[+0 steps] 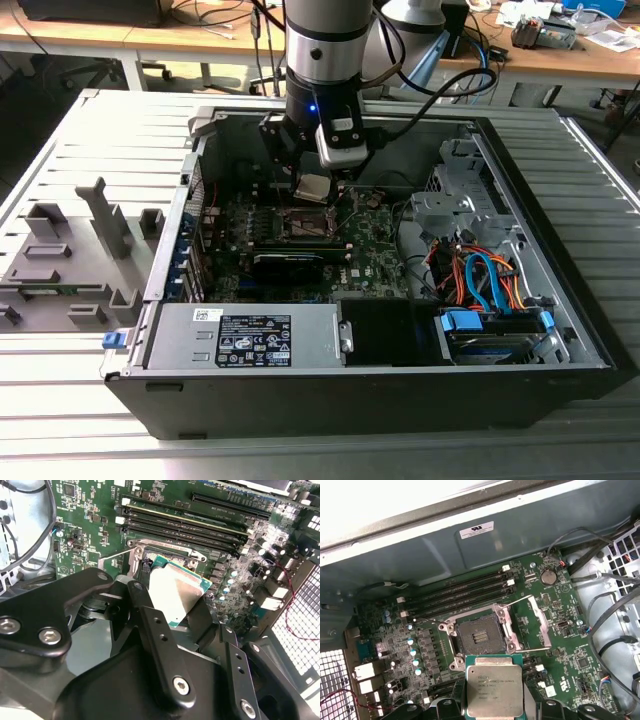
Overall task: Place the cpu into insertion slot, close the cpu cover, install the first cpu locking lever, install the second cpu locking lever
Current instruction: 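Place the cpu into insertion slot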
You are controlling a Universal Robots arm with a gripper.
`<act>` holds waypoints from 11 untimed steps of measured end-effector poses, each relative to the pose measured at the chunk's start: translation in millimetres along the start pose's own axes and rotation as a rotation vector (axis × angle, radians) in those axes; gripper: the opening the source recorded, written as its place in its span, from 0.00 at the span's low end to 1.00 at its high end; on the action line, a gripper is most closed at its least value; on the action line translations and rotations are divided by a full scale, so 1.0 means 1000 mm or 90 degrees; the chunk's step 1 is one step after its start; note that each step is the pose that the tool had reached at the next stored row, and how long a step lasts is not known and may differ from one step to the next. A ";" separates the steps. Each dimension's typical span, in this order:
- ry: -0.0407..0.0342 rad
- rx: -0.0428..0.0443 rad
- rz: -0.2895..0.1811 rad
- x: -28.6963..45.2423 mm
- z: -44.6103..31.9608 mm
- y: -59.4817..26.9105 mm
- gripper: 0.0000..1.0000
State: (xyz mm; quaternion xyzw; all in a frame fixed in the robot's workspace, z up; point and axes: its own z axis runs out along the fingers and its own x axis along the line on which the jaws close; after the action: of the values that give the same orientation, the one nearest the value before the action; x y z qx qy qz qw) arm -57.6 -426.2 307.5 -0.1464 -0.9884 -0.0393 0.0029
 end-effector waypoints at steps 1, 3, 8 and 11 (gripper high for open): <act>-0.0001 0.0000 0.001 0.0000 0.0000 0.0000 0.54; -0.0003 0.0001 0.003 0.0000 0.0000 0.0000 0.54; -0.0008 0.0001 0.009 0.0000 0.0000 0.0000 0.54; -0.0011 0.0001 0.013 0.0000 0.0001 0.0000 0.54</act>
State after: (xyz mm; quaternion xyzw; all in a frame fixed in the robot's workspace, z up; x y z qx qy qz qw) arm -57.6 -426.2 307.5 -0.1568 -0.9869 -0.0391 0.0025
